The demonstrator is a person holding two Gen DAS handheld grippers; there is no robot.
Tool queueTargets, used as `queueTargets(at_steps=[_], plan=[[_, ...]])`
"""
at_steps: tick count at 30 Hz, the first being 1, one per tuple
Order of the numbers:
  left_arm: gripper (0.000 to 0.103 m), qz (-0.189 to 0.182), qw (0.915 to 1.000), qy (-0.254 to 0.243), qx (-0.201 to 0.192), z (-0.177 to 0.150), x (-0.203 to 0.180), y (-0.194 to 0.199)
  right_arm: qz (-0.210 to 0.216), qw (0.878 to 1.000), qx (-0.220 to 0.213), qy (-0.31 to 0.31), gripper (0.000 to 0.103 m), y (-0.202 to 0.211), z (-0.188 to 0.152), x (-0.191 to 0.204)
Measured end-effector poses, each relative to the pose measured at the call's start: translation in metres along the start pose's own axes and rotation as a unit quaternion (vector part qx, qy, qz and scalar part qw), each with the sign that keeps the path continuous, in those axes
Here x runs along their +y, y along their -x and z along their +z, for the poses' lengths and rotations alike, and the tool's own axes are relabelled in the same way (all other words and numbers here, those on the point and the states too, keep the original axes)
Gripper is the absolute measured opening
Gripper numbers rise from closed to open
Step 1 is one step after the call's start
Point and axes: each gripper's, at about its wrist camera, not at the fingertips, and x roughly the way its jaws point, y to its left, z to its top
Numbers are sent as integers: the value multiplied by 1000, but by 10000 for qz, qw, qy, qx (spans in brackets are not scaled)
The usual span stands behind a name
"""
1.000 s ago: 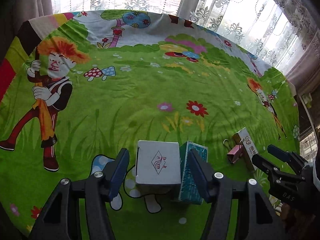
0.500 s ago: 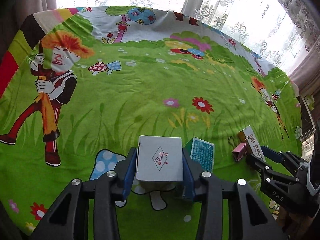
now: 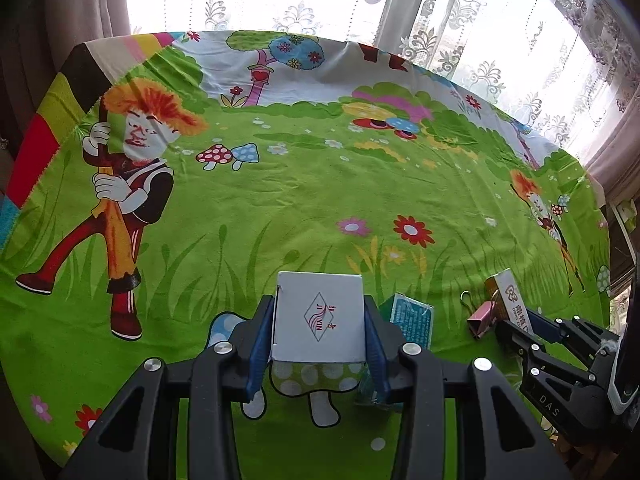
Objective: Organize rigid objects
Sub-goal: 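Grasp the small white diamond-logo box with the left gripper while the right grasps the dental box, then carry both boxes to the purple-rimmed box and open both grippers inside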
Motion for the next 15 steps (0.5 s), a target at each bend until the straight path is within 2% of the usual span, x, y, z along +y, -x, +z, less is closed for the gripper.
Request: queueTargets(at_steps=[7, 15], plan=[[42, -184, 9995, -65, -229, 2, -17, 21, -236, 9993, -235, -151, 34, 24, -3, -6], [42, -448, 9980, -336, -288, -6, -54, 43, -320, 9978, -385, -432, 34, 59, -16, -17]])
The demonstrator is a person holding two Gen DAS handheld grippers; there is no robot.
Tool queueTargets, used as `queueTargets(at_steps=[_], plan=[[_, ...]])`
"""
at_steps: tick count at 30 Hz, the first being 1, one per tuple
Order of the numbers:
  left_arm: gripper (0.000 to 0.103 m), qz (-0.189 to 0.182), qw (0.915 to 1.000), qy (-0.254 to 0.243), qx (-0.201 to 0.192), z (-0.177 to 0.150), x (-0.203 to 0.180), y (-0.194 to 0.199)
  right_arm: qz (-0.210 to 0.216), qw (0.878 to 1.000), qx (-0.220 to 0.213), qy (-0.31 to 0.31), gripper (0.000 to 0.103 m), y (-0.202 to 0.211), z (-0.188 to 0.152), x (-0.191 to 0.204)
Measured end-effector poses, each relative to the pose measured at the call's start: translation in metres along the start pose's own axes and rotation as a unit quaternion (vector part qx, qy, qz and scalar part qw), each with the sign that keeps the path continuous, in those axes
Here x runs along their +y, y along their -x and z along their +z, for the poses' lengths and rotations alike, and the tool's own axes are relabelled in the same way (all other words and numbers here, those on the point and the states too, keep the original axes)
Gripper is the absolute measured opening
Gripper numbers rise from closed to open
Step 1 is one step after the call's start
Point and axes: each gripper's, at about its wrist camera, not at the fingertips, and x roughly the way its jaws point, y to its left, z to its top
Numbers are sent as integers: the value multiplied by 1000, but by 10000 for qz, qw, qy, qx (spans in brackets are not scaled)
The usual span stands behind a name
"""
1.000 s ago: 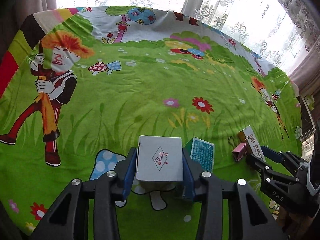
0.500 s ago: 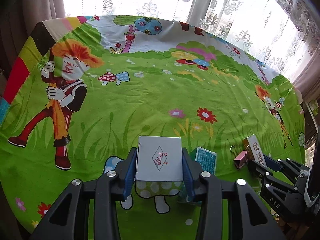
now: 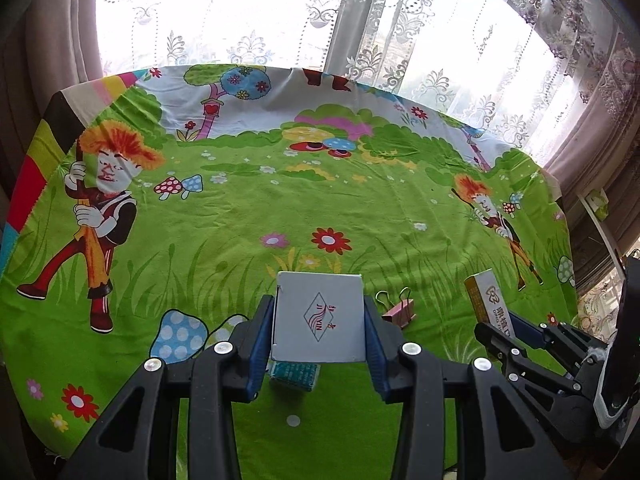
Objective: Organize rigid objects
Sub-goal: 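Carry both boxes to the purple-rimmed box and open both grippers inside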
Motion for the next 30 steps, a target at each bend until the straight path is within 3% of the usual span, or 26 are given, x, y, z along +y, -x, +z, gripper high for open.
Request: queueTargets(at_steps=[15, 30], plan=[[42, -625, 9950, -777, -18, -27, -93, 39, -98, 9986, -209, -481, 34, 68, -41, -36], [42, -1311, 9762, -1688, 380, -84, -188, 53, -367, 9933, -348, -1044, 34, 129, -101, -105]])
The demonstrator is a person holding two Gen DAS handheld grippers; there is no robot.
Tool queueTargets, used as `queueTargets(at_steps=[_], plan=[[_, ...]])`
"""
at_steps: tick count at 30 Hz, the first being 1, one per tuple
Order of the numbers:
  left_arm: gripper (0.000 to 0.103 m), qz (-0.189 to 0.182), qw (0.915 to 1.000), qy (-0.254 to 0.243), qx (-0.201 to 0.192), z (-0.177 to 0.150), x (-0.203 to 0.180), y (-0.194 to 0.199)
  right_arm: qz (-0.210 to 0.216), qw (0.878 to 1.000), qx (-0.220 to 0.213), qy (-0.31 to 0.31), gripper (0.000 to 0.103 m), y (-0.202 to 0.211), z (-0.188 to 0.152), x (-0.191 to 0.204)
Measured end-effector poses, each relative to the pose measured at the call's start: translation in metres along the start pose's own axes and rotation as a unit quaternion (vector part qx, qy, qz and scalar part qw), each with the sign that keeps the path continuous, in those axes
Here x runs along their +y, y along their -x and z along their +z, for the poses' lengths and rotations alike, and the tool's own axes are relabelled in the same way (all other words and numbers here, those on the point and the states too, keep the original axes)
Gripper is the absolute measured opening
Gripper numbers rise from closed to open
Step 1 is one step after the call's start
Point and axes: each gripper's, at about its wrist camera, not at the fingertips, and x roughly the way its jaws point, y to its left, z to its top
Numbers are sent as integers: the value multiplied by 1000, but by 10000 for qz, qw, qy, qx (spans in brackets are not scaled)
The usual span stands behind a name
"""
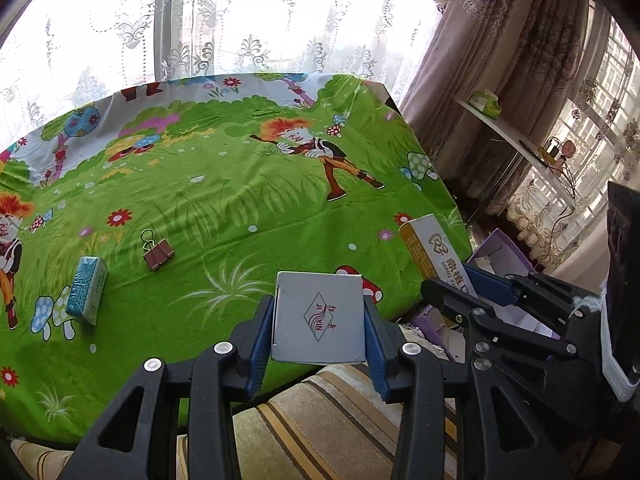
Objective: Organize rigid objects
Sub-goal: 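Carry both boxes to the purple-rimmed box and open both grippers inside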
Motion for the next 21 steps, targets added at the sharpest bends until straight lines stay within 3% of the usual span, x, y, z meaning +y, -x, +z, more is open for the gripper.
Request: queueTargets(at_steps=[12, 21], plan=[[42, -818, 9957, -417, 137, -11, -68, -2, -615, 9965, -84, -553, 34, 41, -29, -80], [43, -1675, 9840, -536, 292, -16, -107, -10, -1114, 9877, -203, -1080, 34, 68, -42, -132]])
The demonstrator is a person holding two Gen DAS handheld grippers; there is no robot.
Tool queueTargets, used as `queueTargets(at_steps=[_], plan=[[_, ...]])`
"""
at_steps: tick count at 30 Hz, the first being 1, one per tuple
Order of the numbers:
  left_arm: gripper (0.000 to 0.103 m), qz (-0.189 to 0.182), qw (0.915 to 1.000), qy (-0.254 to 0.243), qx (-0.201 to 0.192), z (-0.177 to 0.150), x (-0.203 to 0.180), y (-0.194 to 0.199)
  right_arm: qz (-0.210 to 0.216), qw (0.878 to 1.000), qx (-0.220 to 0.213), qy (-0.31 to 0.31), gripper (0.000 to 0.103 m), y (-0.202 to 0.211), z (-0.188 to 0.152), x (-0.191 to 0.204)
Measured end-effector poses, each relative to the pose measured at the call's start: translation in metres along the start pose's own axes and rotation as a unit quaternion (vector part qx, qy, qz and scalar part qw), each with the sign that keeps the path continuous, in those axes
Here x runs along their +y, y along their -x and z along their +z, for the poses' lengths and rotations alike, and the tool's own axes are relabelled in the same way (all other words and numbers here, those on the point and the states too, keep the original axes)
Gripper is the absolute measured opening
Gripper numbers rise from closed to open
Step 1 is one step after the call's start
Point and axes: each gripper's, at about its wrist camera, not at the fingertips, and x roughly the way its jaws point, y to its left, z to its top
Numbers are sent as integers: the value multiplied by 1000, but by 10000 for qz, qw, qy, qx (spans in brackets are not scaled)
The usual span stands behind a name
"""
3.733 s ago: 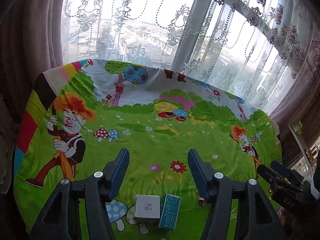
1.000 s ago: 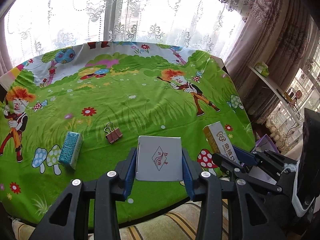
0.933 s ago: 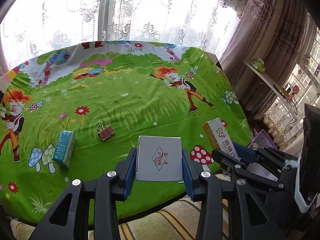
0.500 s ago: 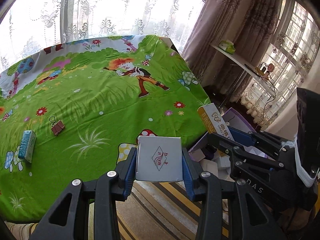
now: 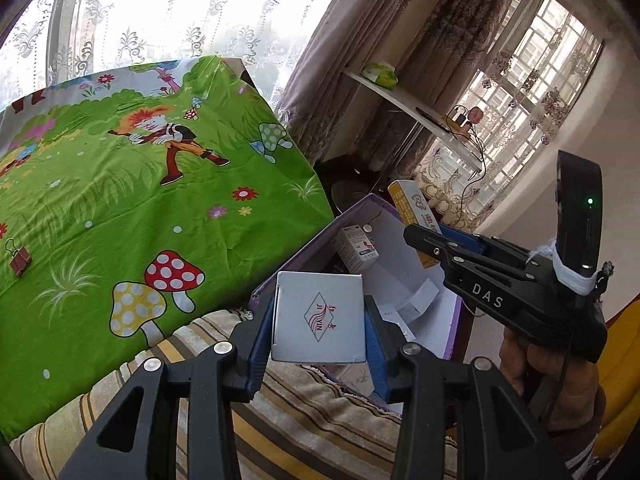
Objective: Organize rigid objects
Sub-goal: 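Carry both boxes to the purple-rimmed box and open both grippers inside, then move both open grippers back over the teal box and pink clip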
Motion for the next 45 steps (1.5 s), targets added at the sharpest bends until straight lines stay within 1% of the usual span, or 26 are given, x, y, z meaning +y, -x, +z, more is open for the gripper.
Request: queueTargets(at_steps=[4, 6, 7, 9, 12, 13, 17, 22, 25, 28, 34, 38, 41, 42, 44, 45], plan=[[43, -287, 9995, -102, 23, 3, -11, -8, -145, 9998, -72, -130, 34, 6, 2, -16], [44, -508, 9985, -207, 57, 3, -18, -10, -208, 9995, -106, -194, 35, 9, 3, -20], [46, -516, 9983, -276, 76, 3, -22, -11, -244, 9993, -111, -242, 35, 9, 3, -23], [57, -518, 9981, -331, 44, 3, -25, -10, -317, 9988, -106, -350, 37, 10, 4, -28], [57, -524, 9982, -284, -9, 3, -22, -8, -342, 9983, -118, -465, 48, 11, 6, -32], [57, -530, 9983, -251, -15, 4, -21, -7, -329, 9982, -122, -487, 49, 10, 6, -33], [57, -502, 9987, -79, -49, 5, -12, -5, -292, 9984, -153, -460, 49, 13, 8, -29], [57, -368, 9991, -46, -206, 6, -7, 3, -305, 9991, -154, -253, 49, 16, 11, -15], [57, -226, 9991, -66, -347, 7, -2, 11, -268, 9994, -161, -163, 49, 18, 13, -6], [57, -62, 9987, -94, -497, 9, 4, 19, -95, 9997, -194, -147, 49, 22, 16, 2], [57, 254, 9970, -57, -735, 13, 22, 35, 72, 9998, -181, 19, 49, 25, 22, 26], [57, 737, 9929, -7, -934, 17, 41, 48, 199, 9994, -211, 210, 49, 27, 26, 48], [57, 1084, 9886, 145, -1039, 20, 59, 58, 412, 9982, -247, 353, 50, 26, 29, 67], [57, 1166, 9876, 223, -1028, 21, 66, 60, 520, 9976, -268, 371, 51, 27, 30, 73], [57, 1333, 9857, 382, -957, 23, 79, 63, 693, 9963, -328, 379, 59, 28, 33, 84], [57, 1473, 9837, 459, -923, 23, 85, 65, 776, 9956, -363, 371, 68, 29, 35, 90]])
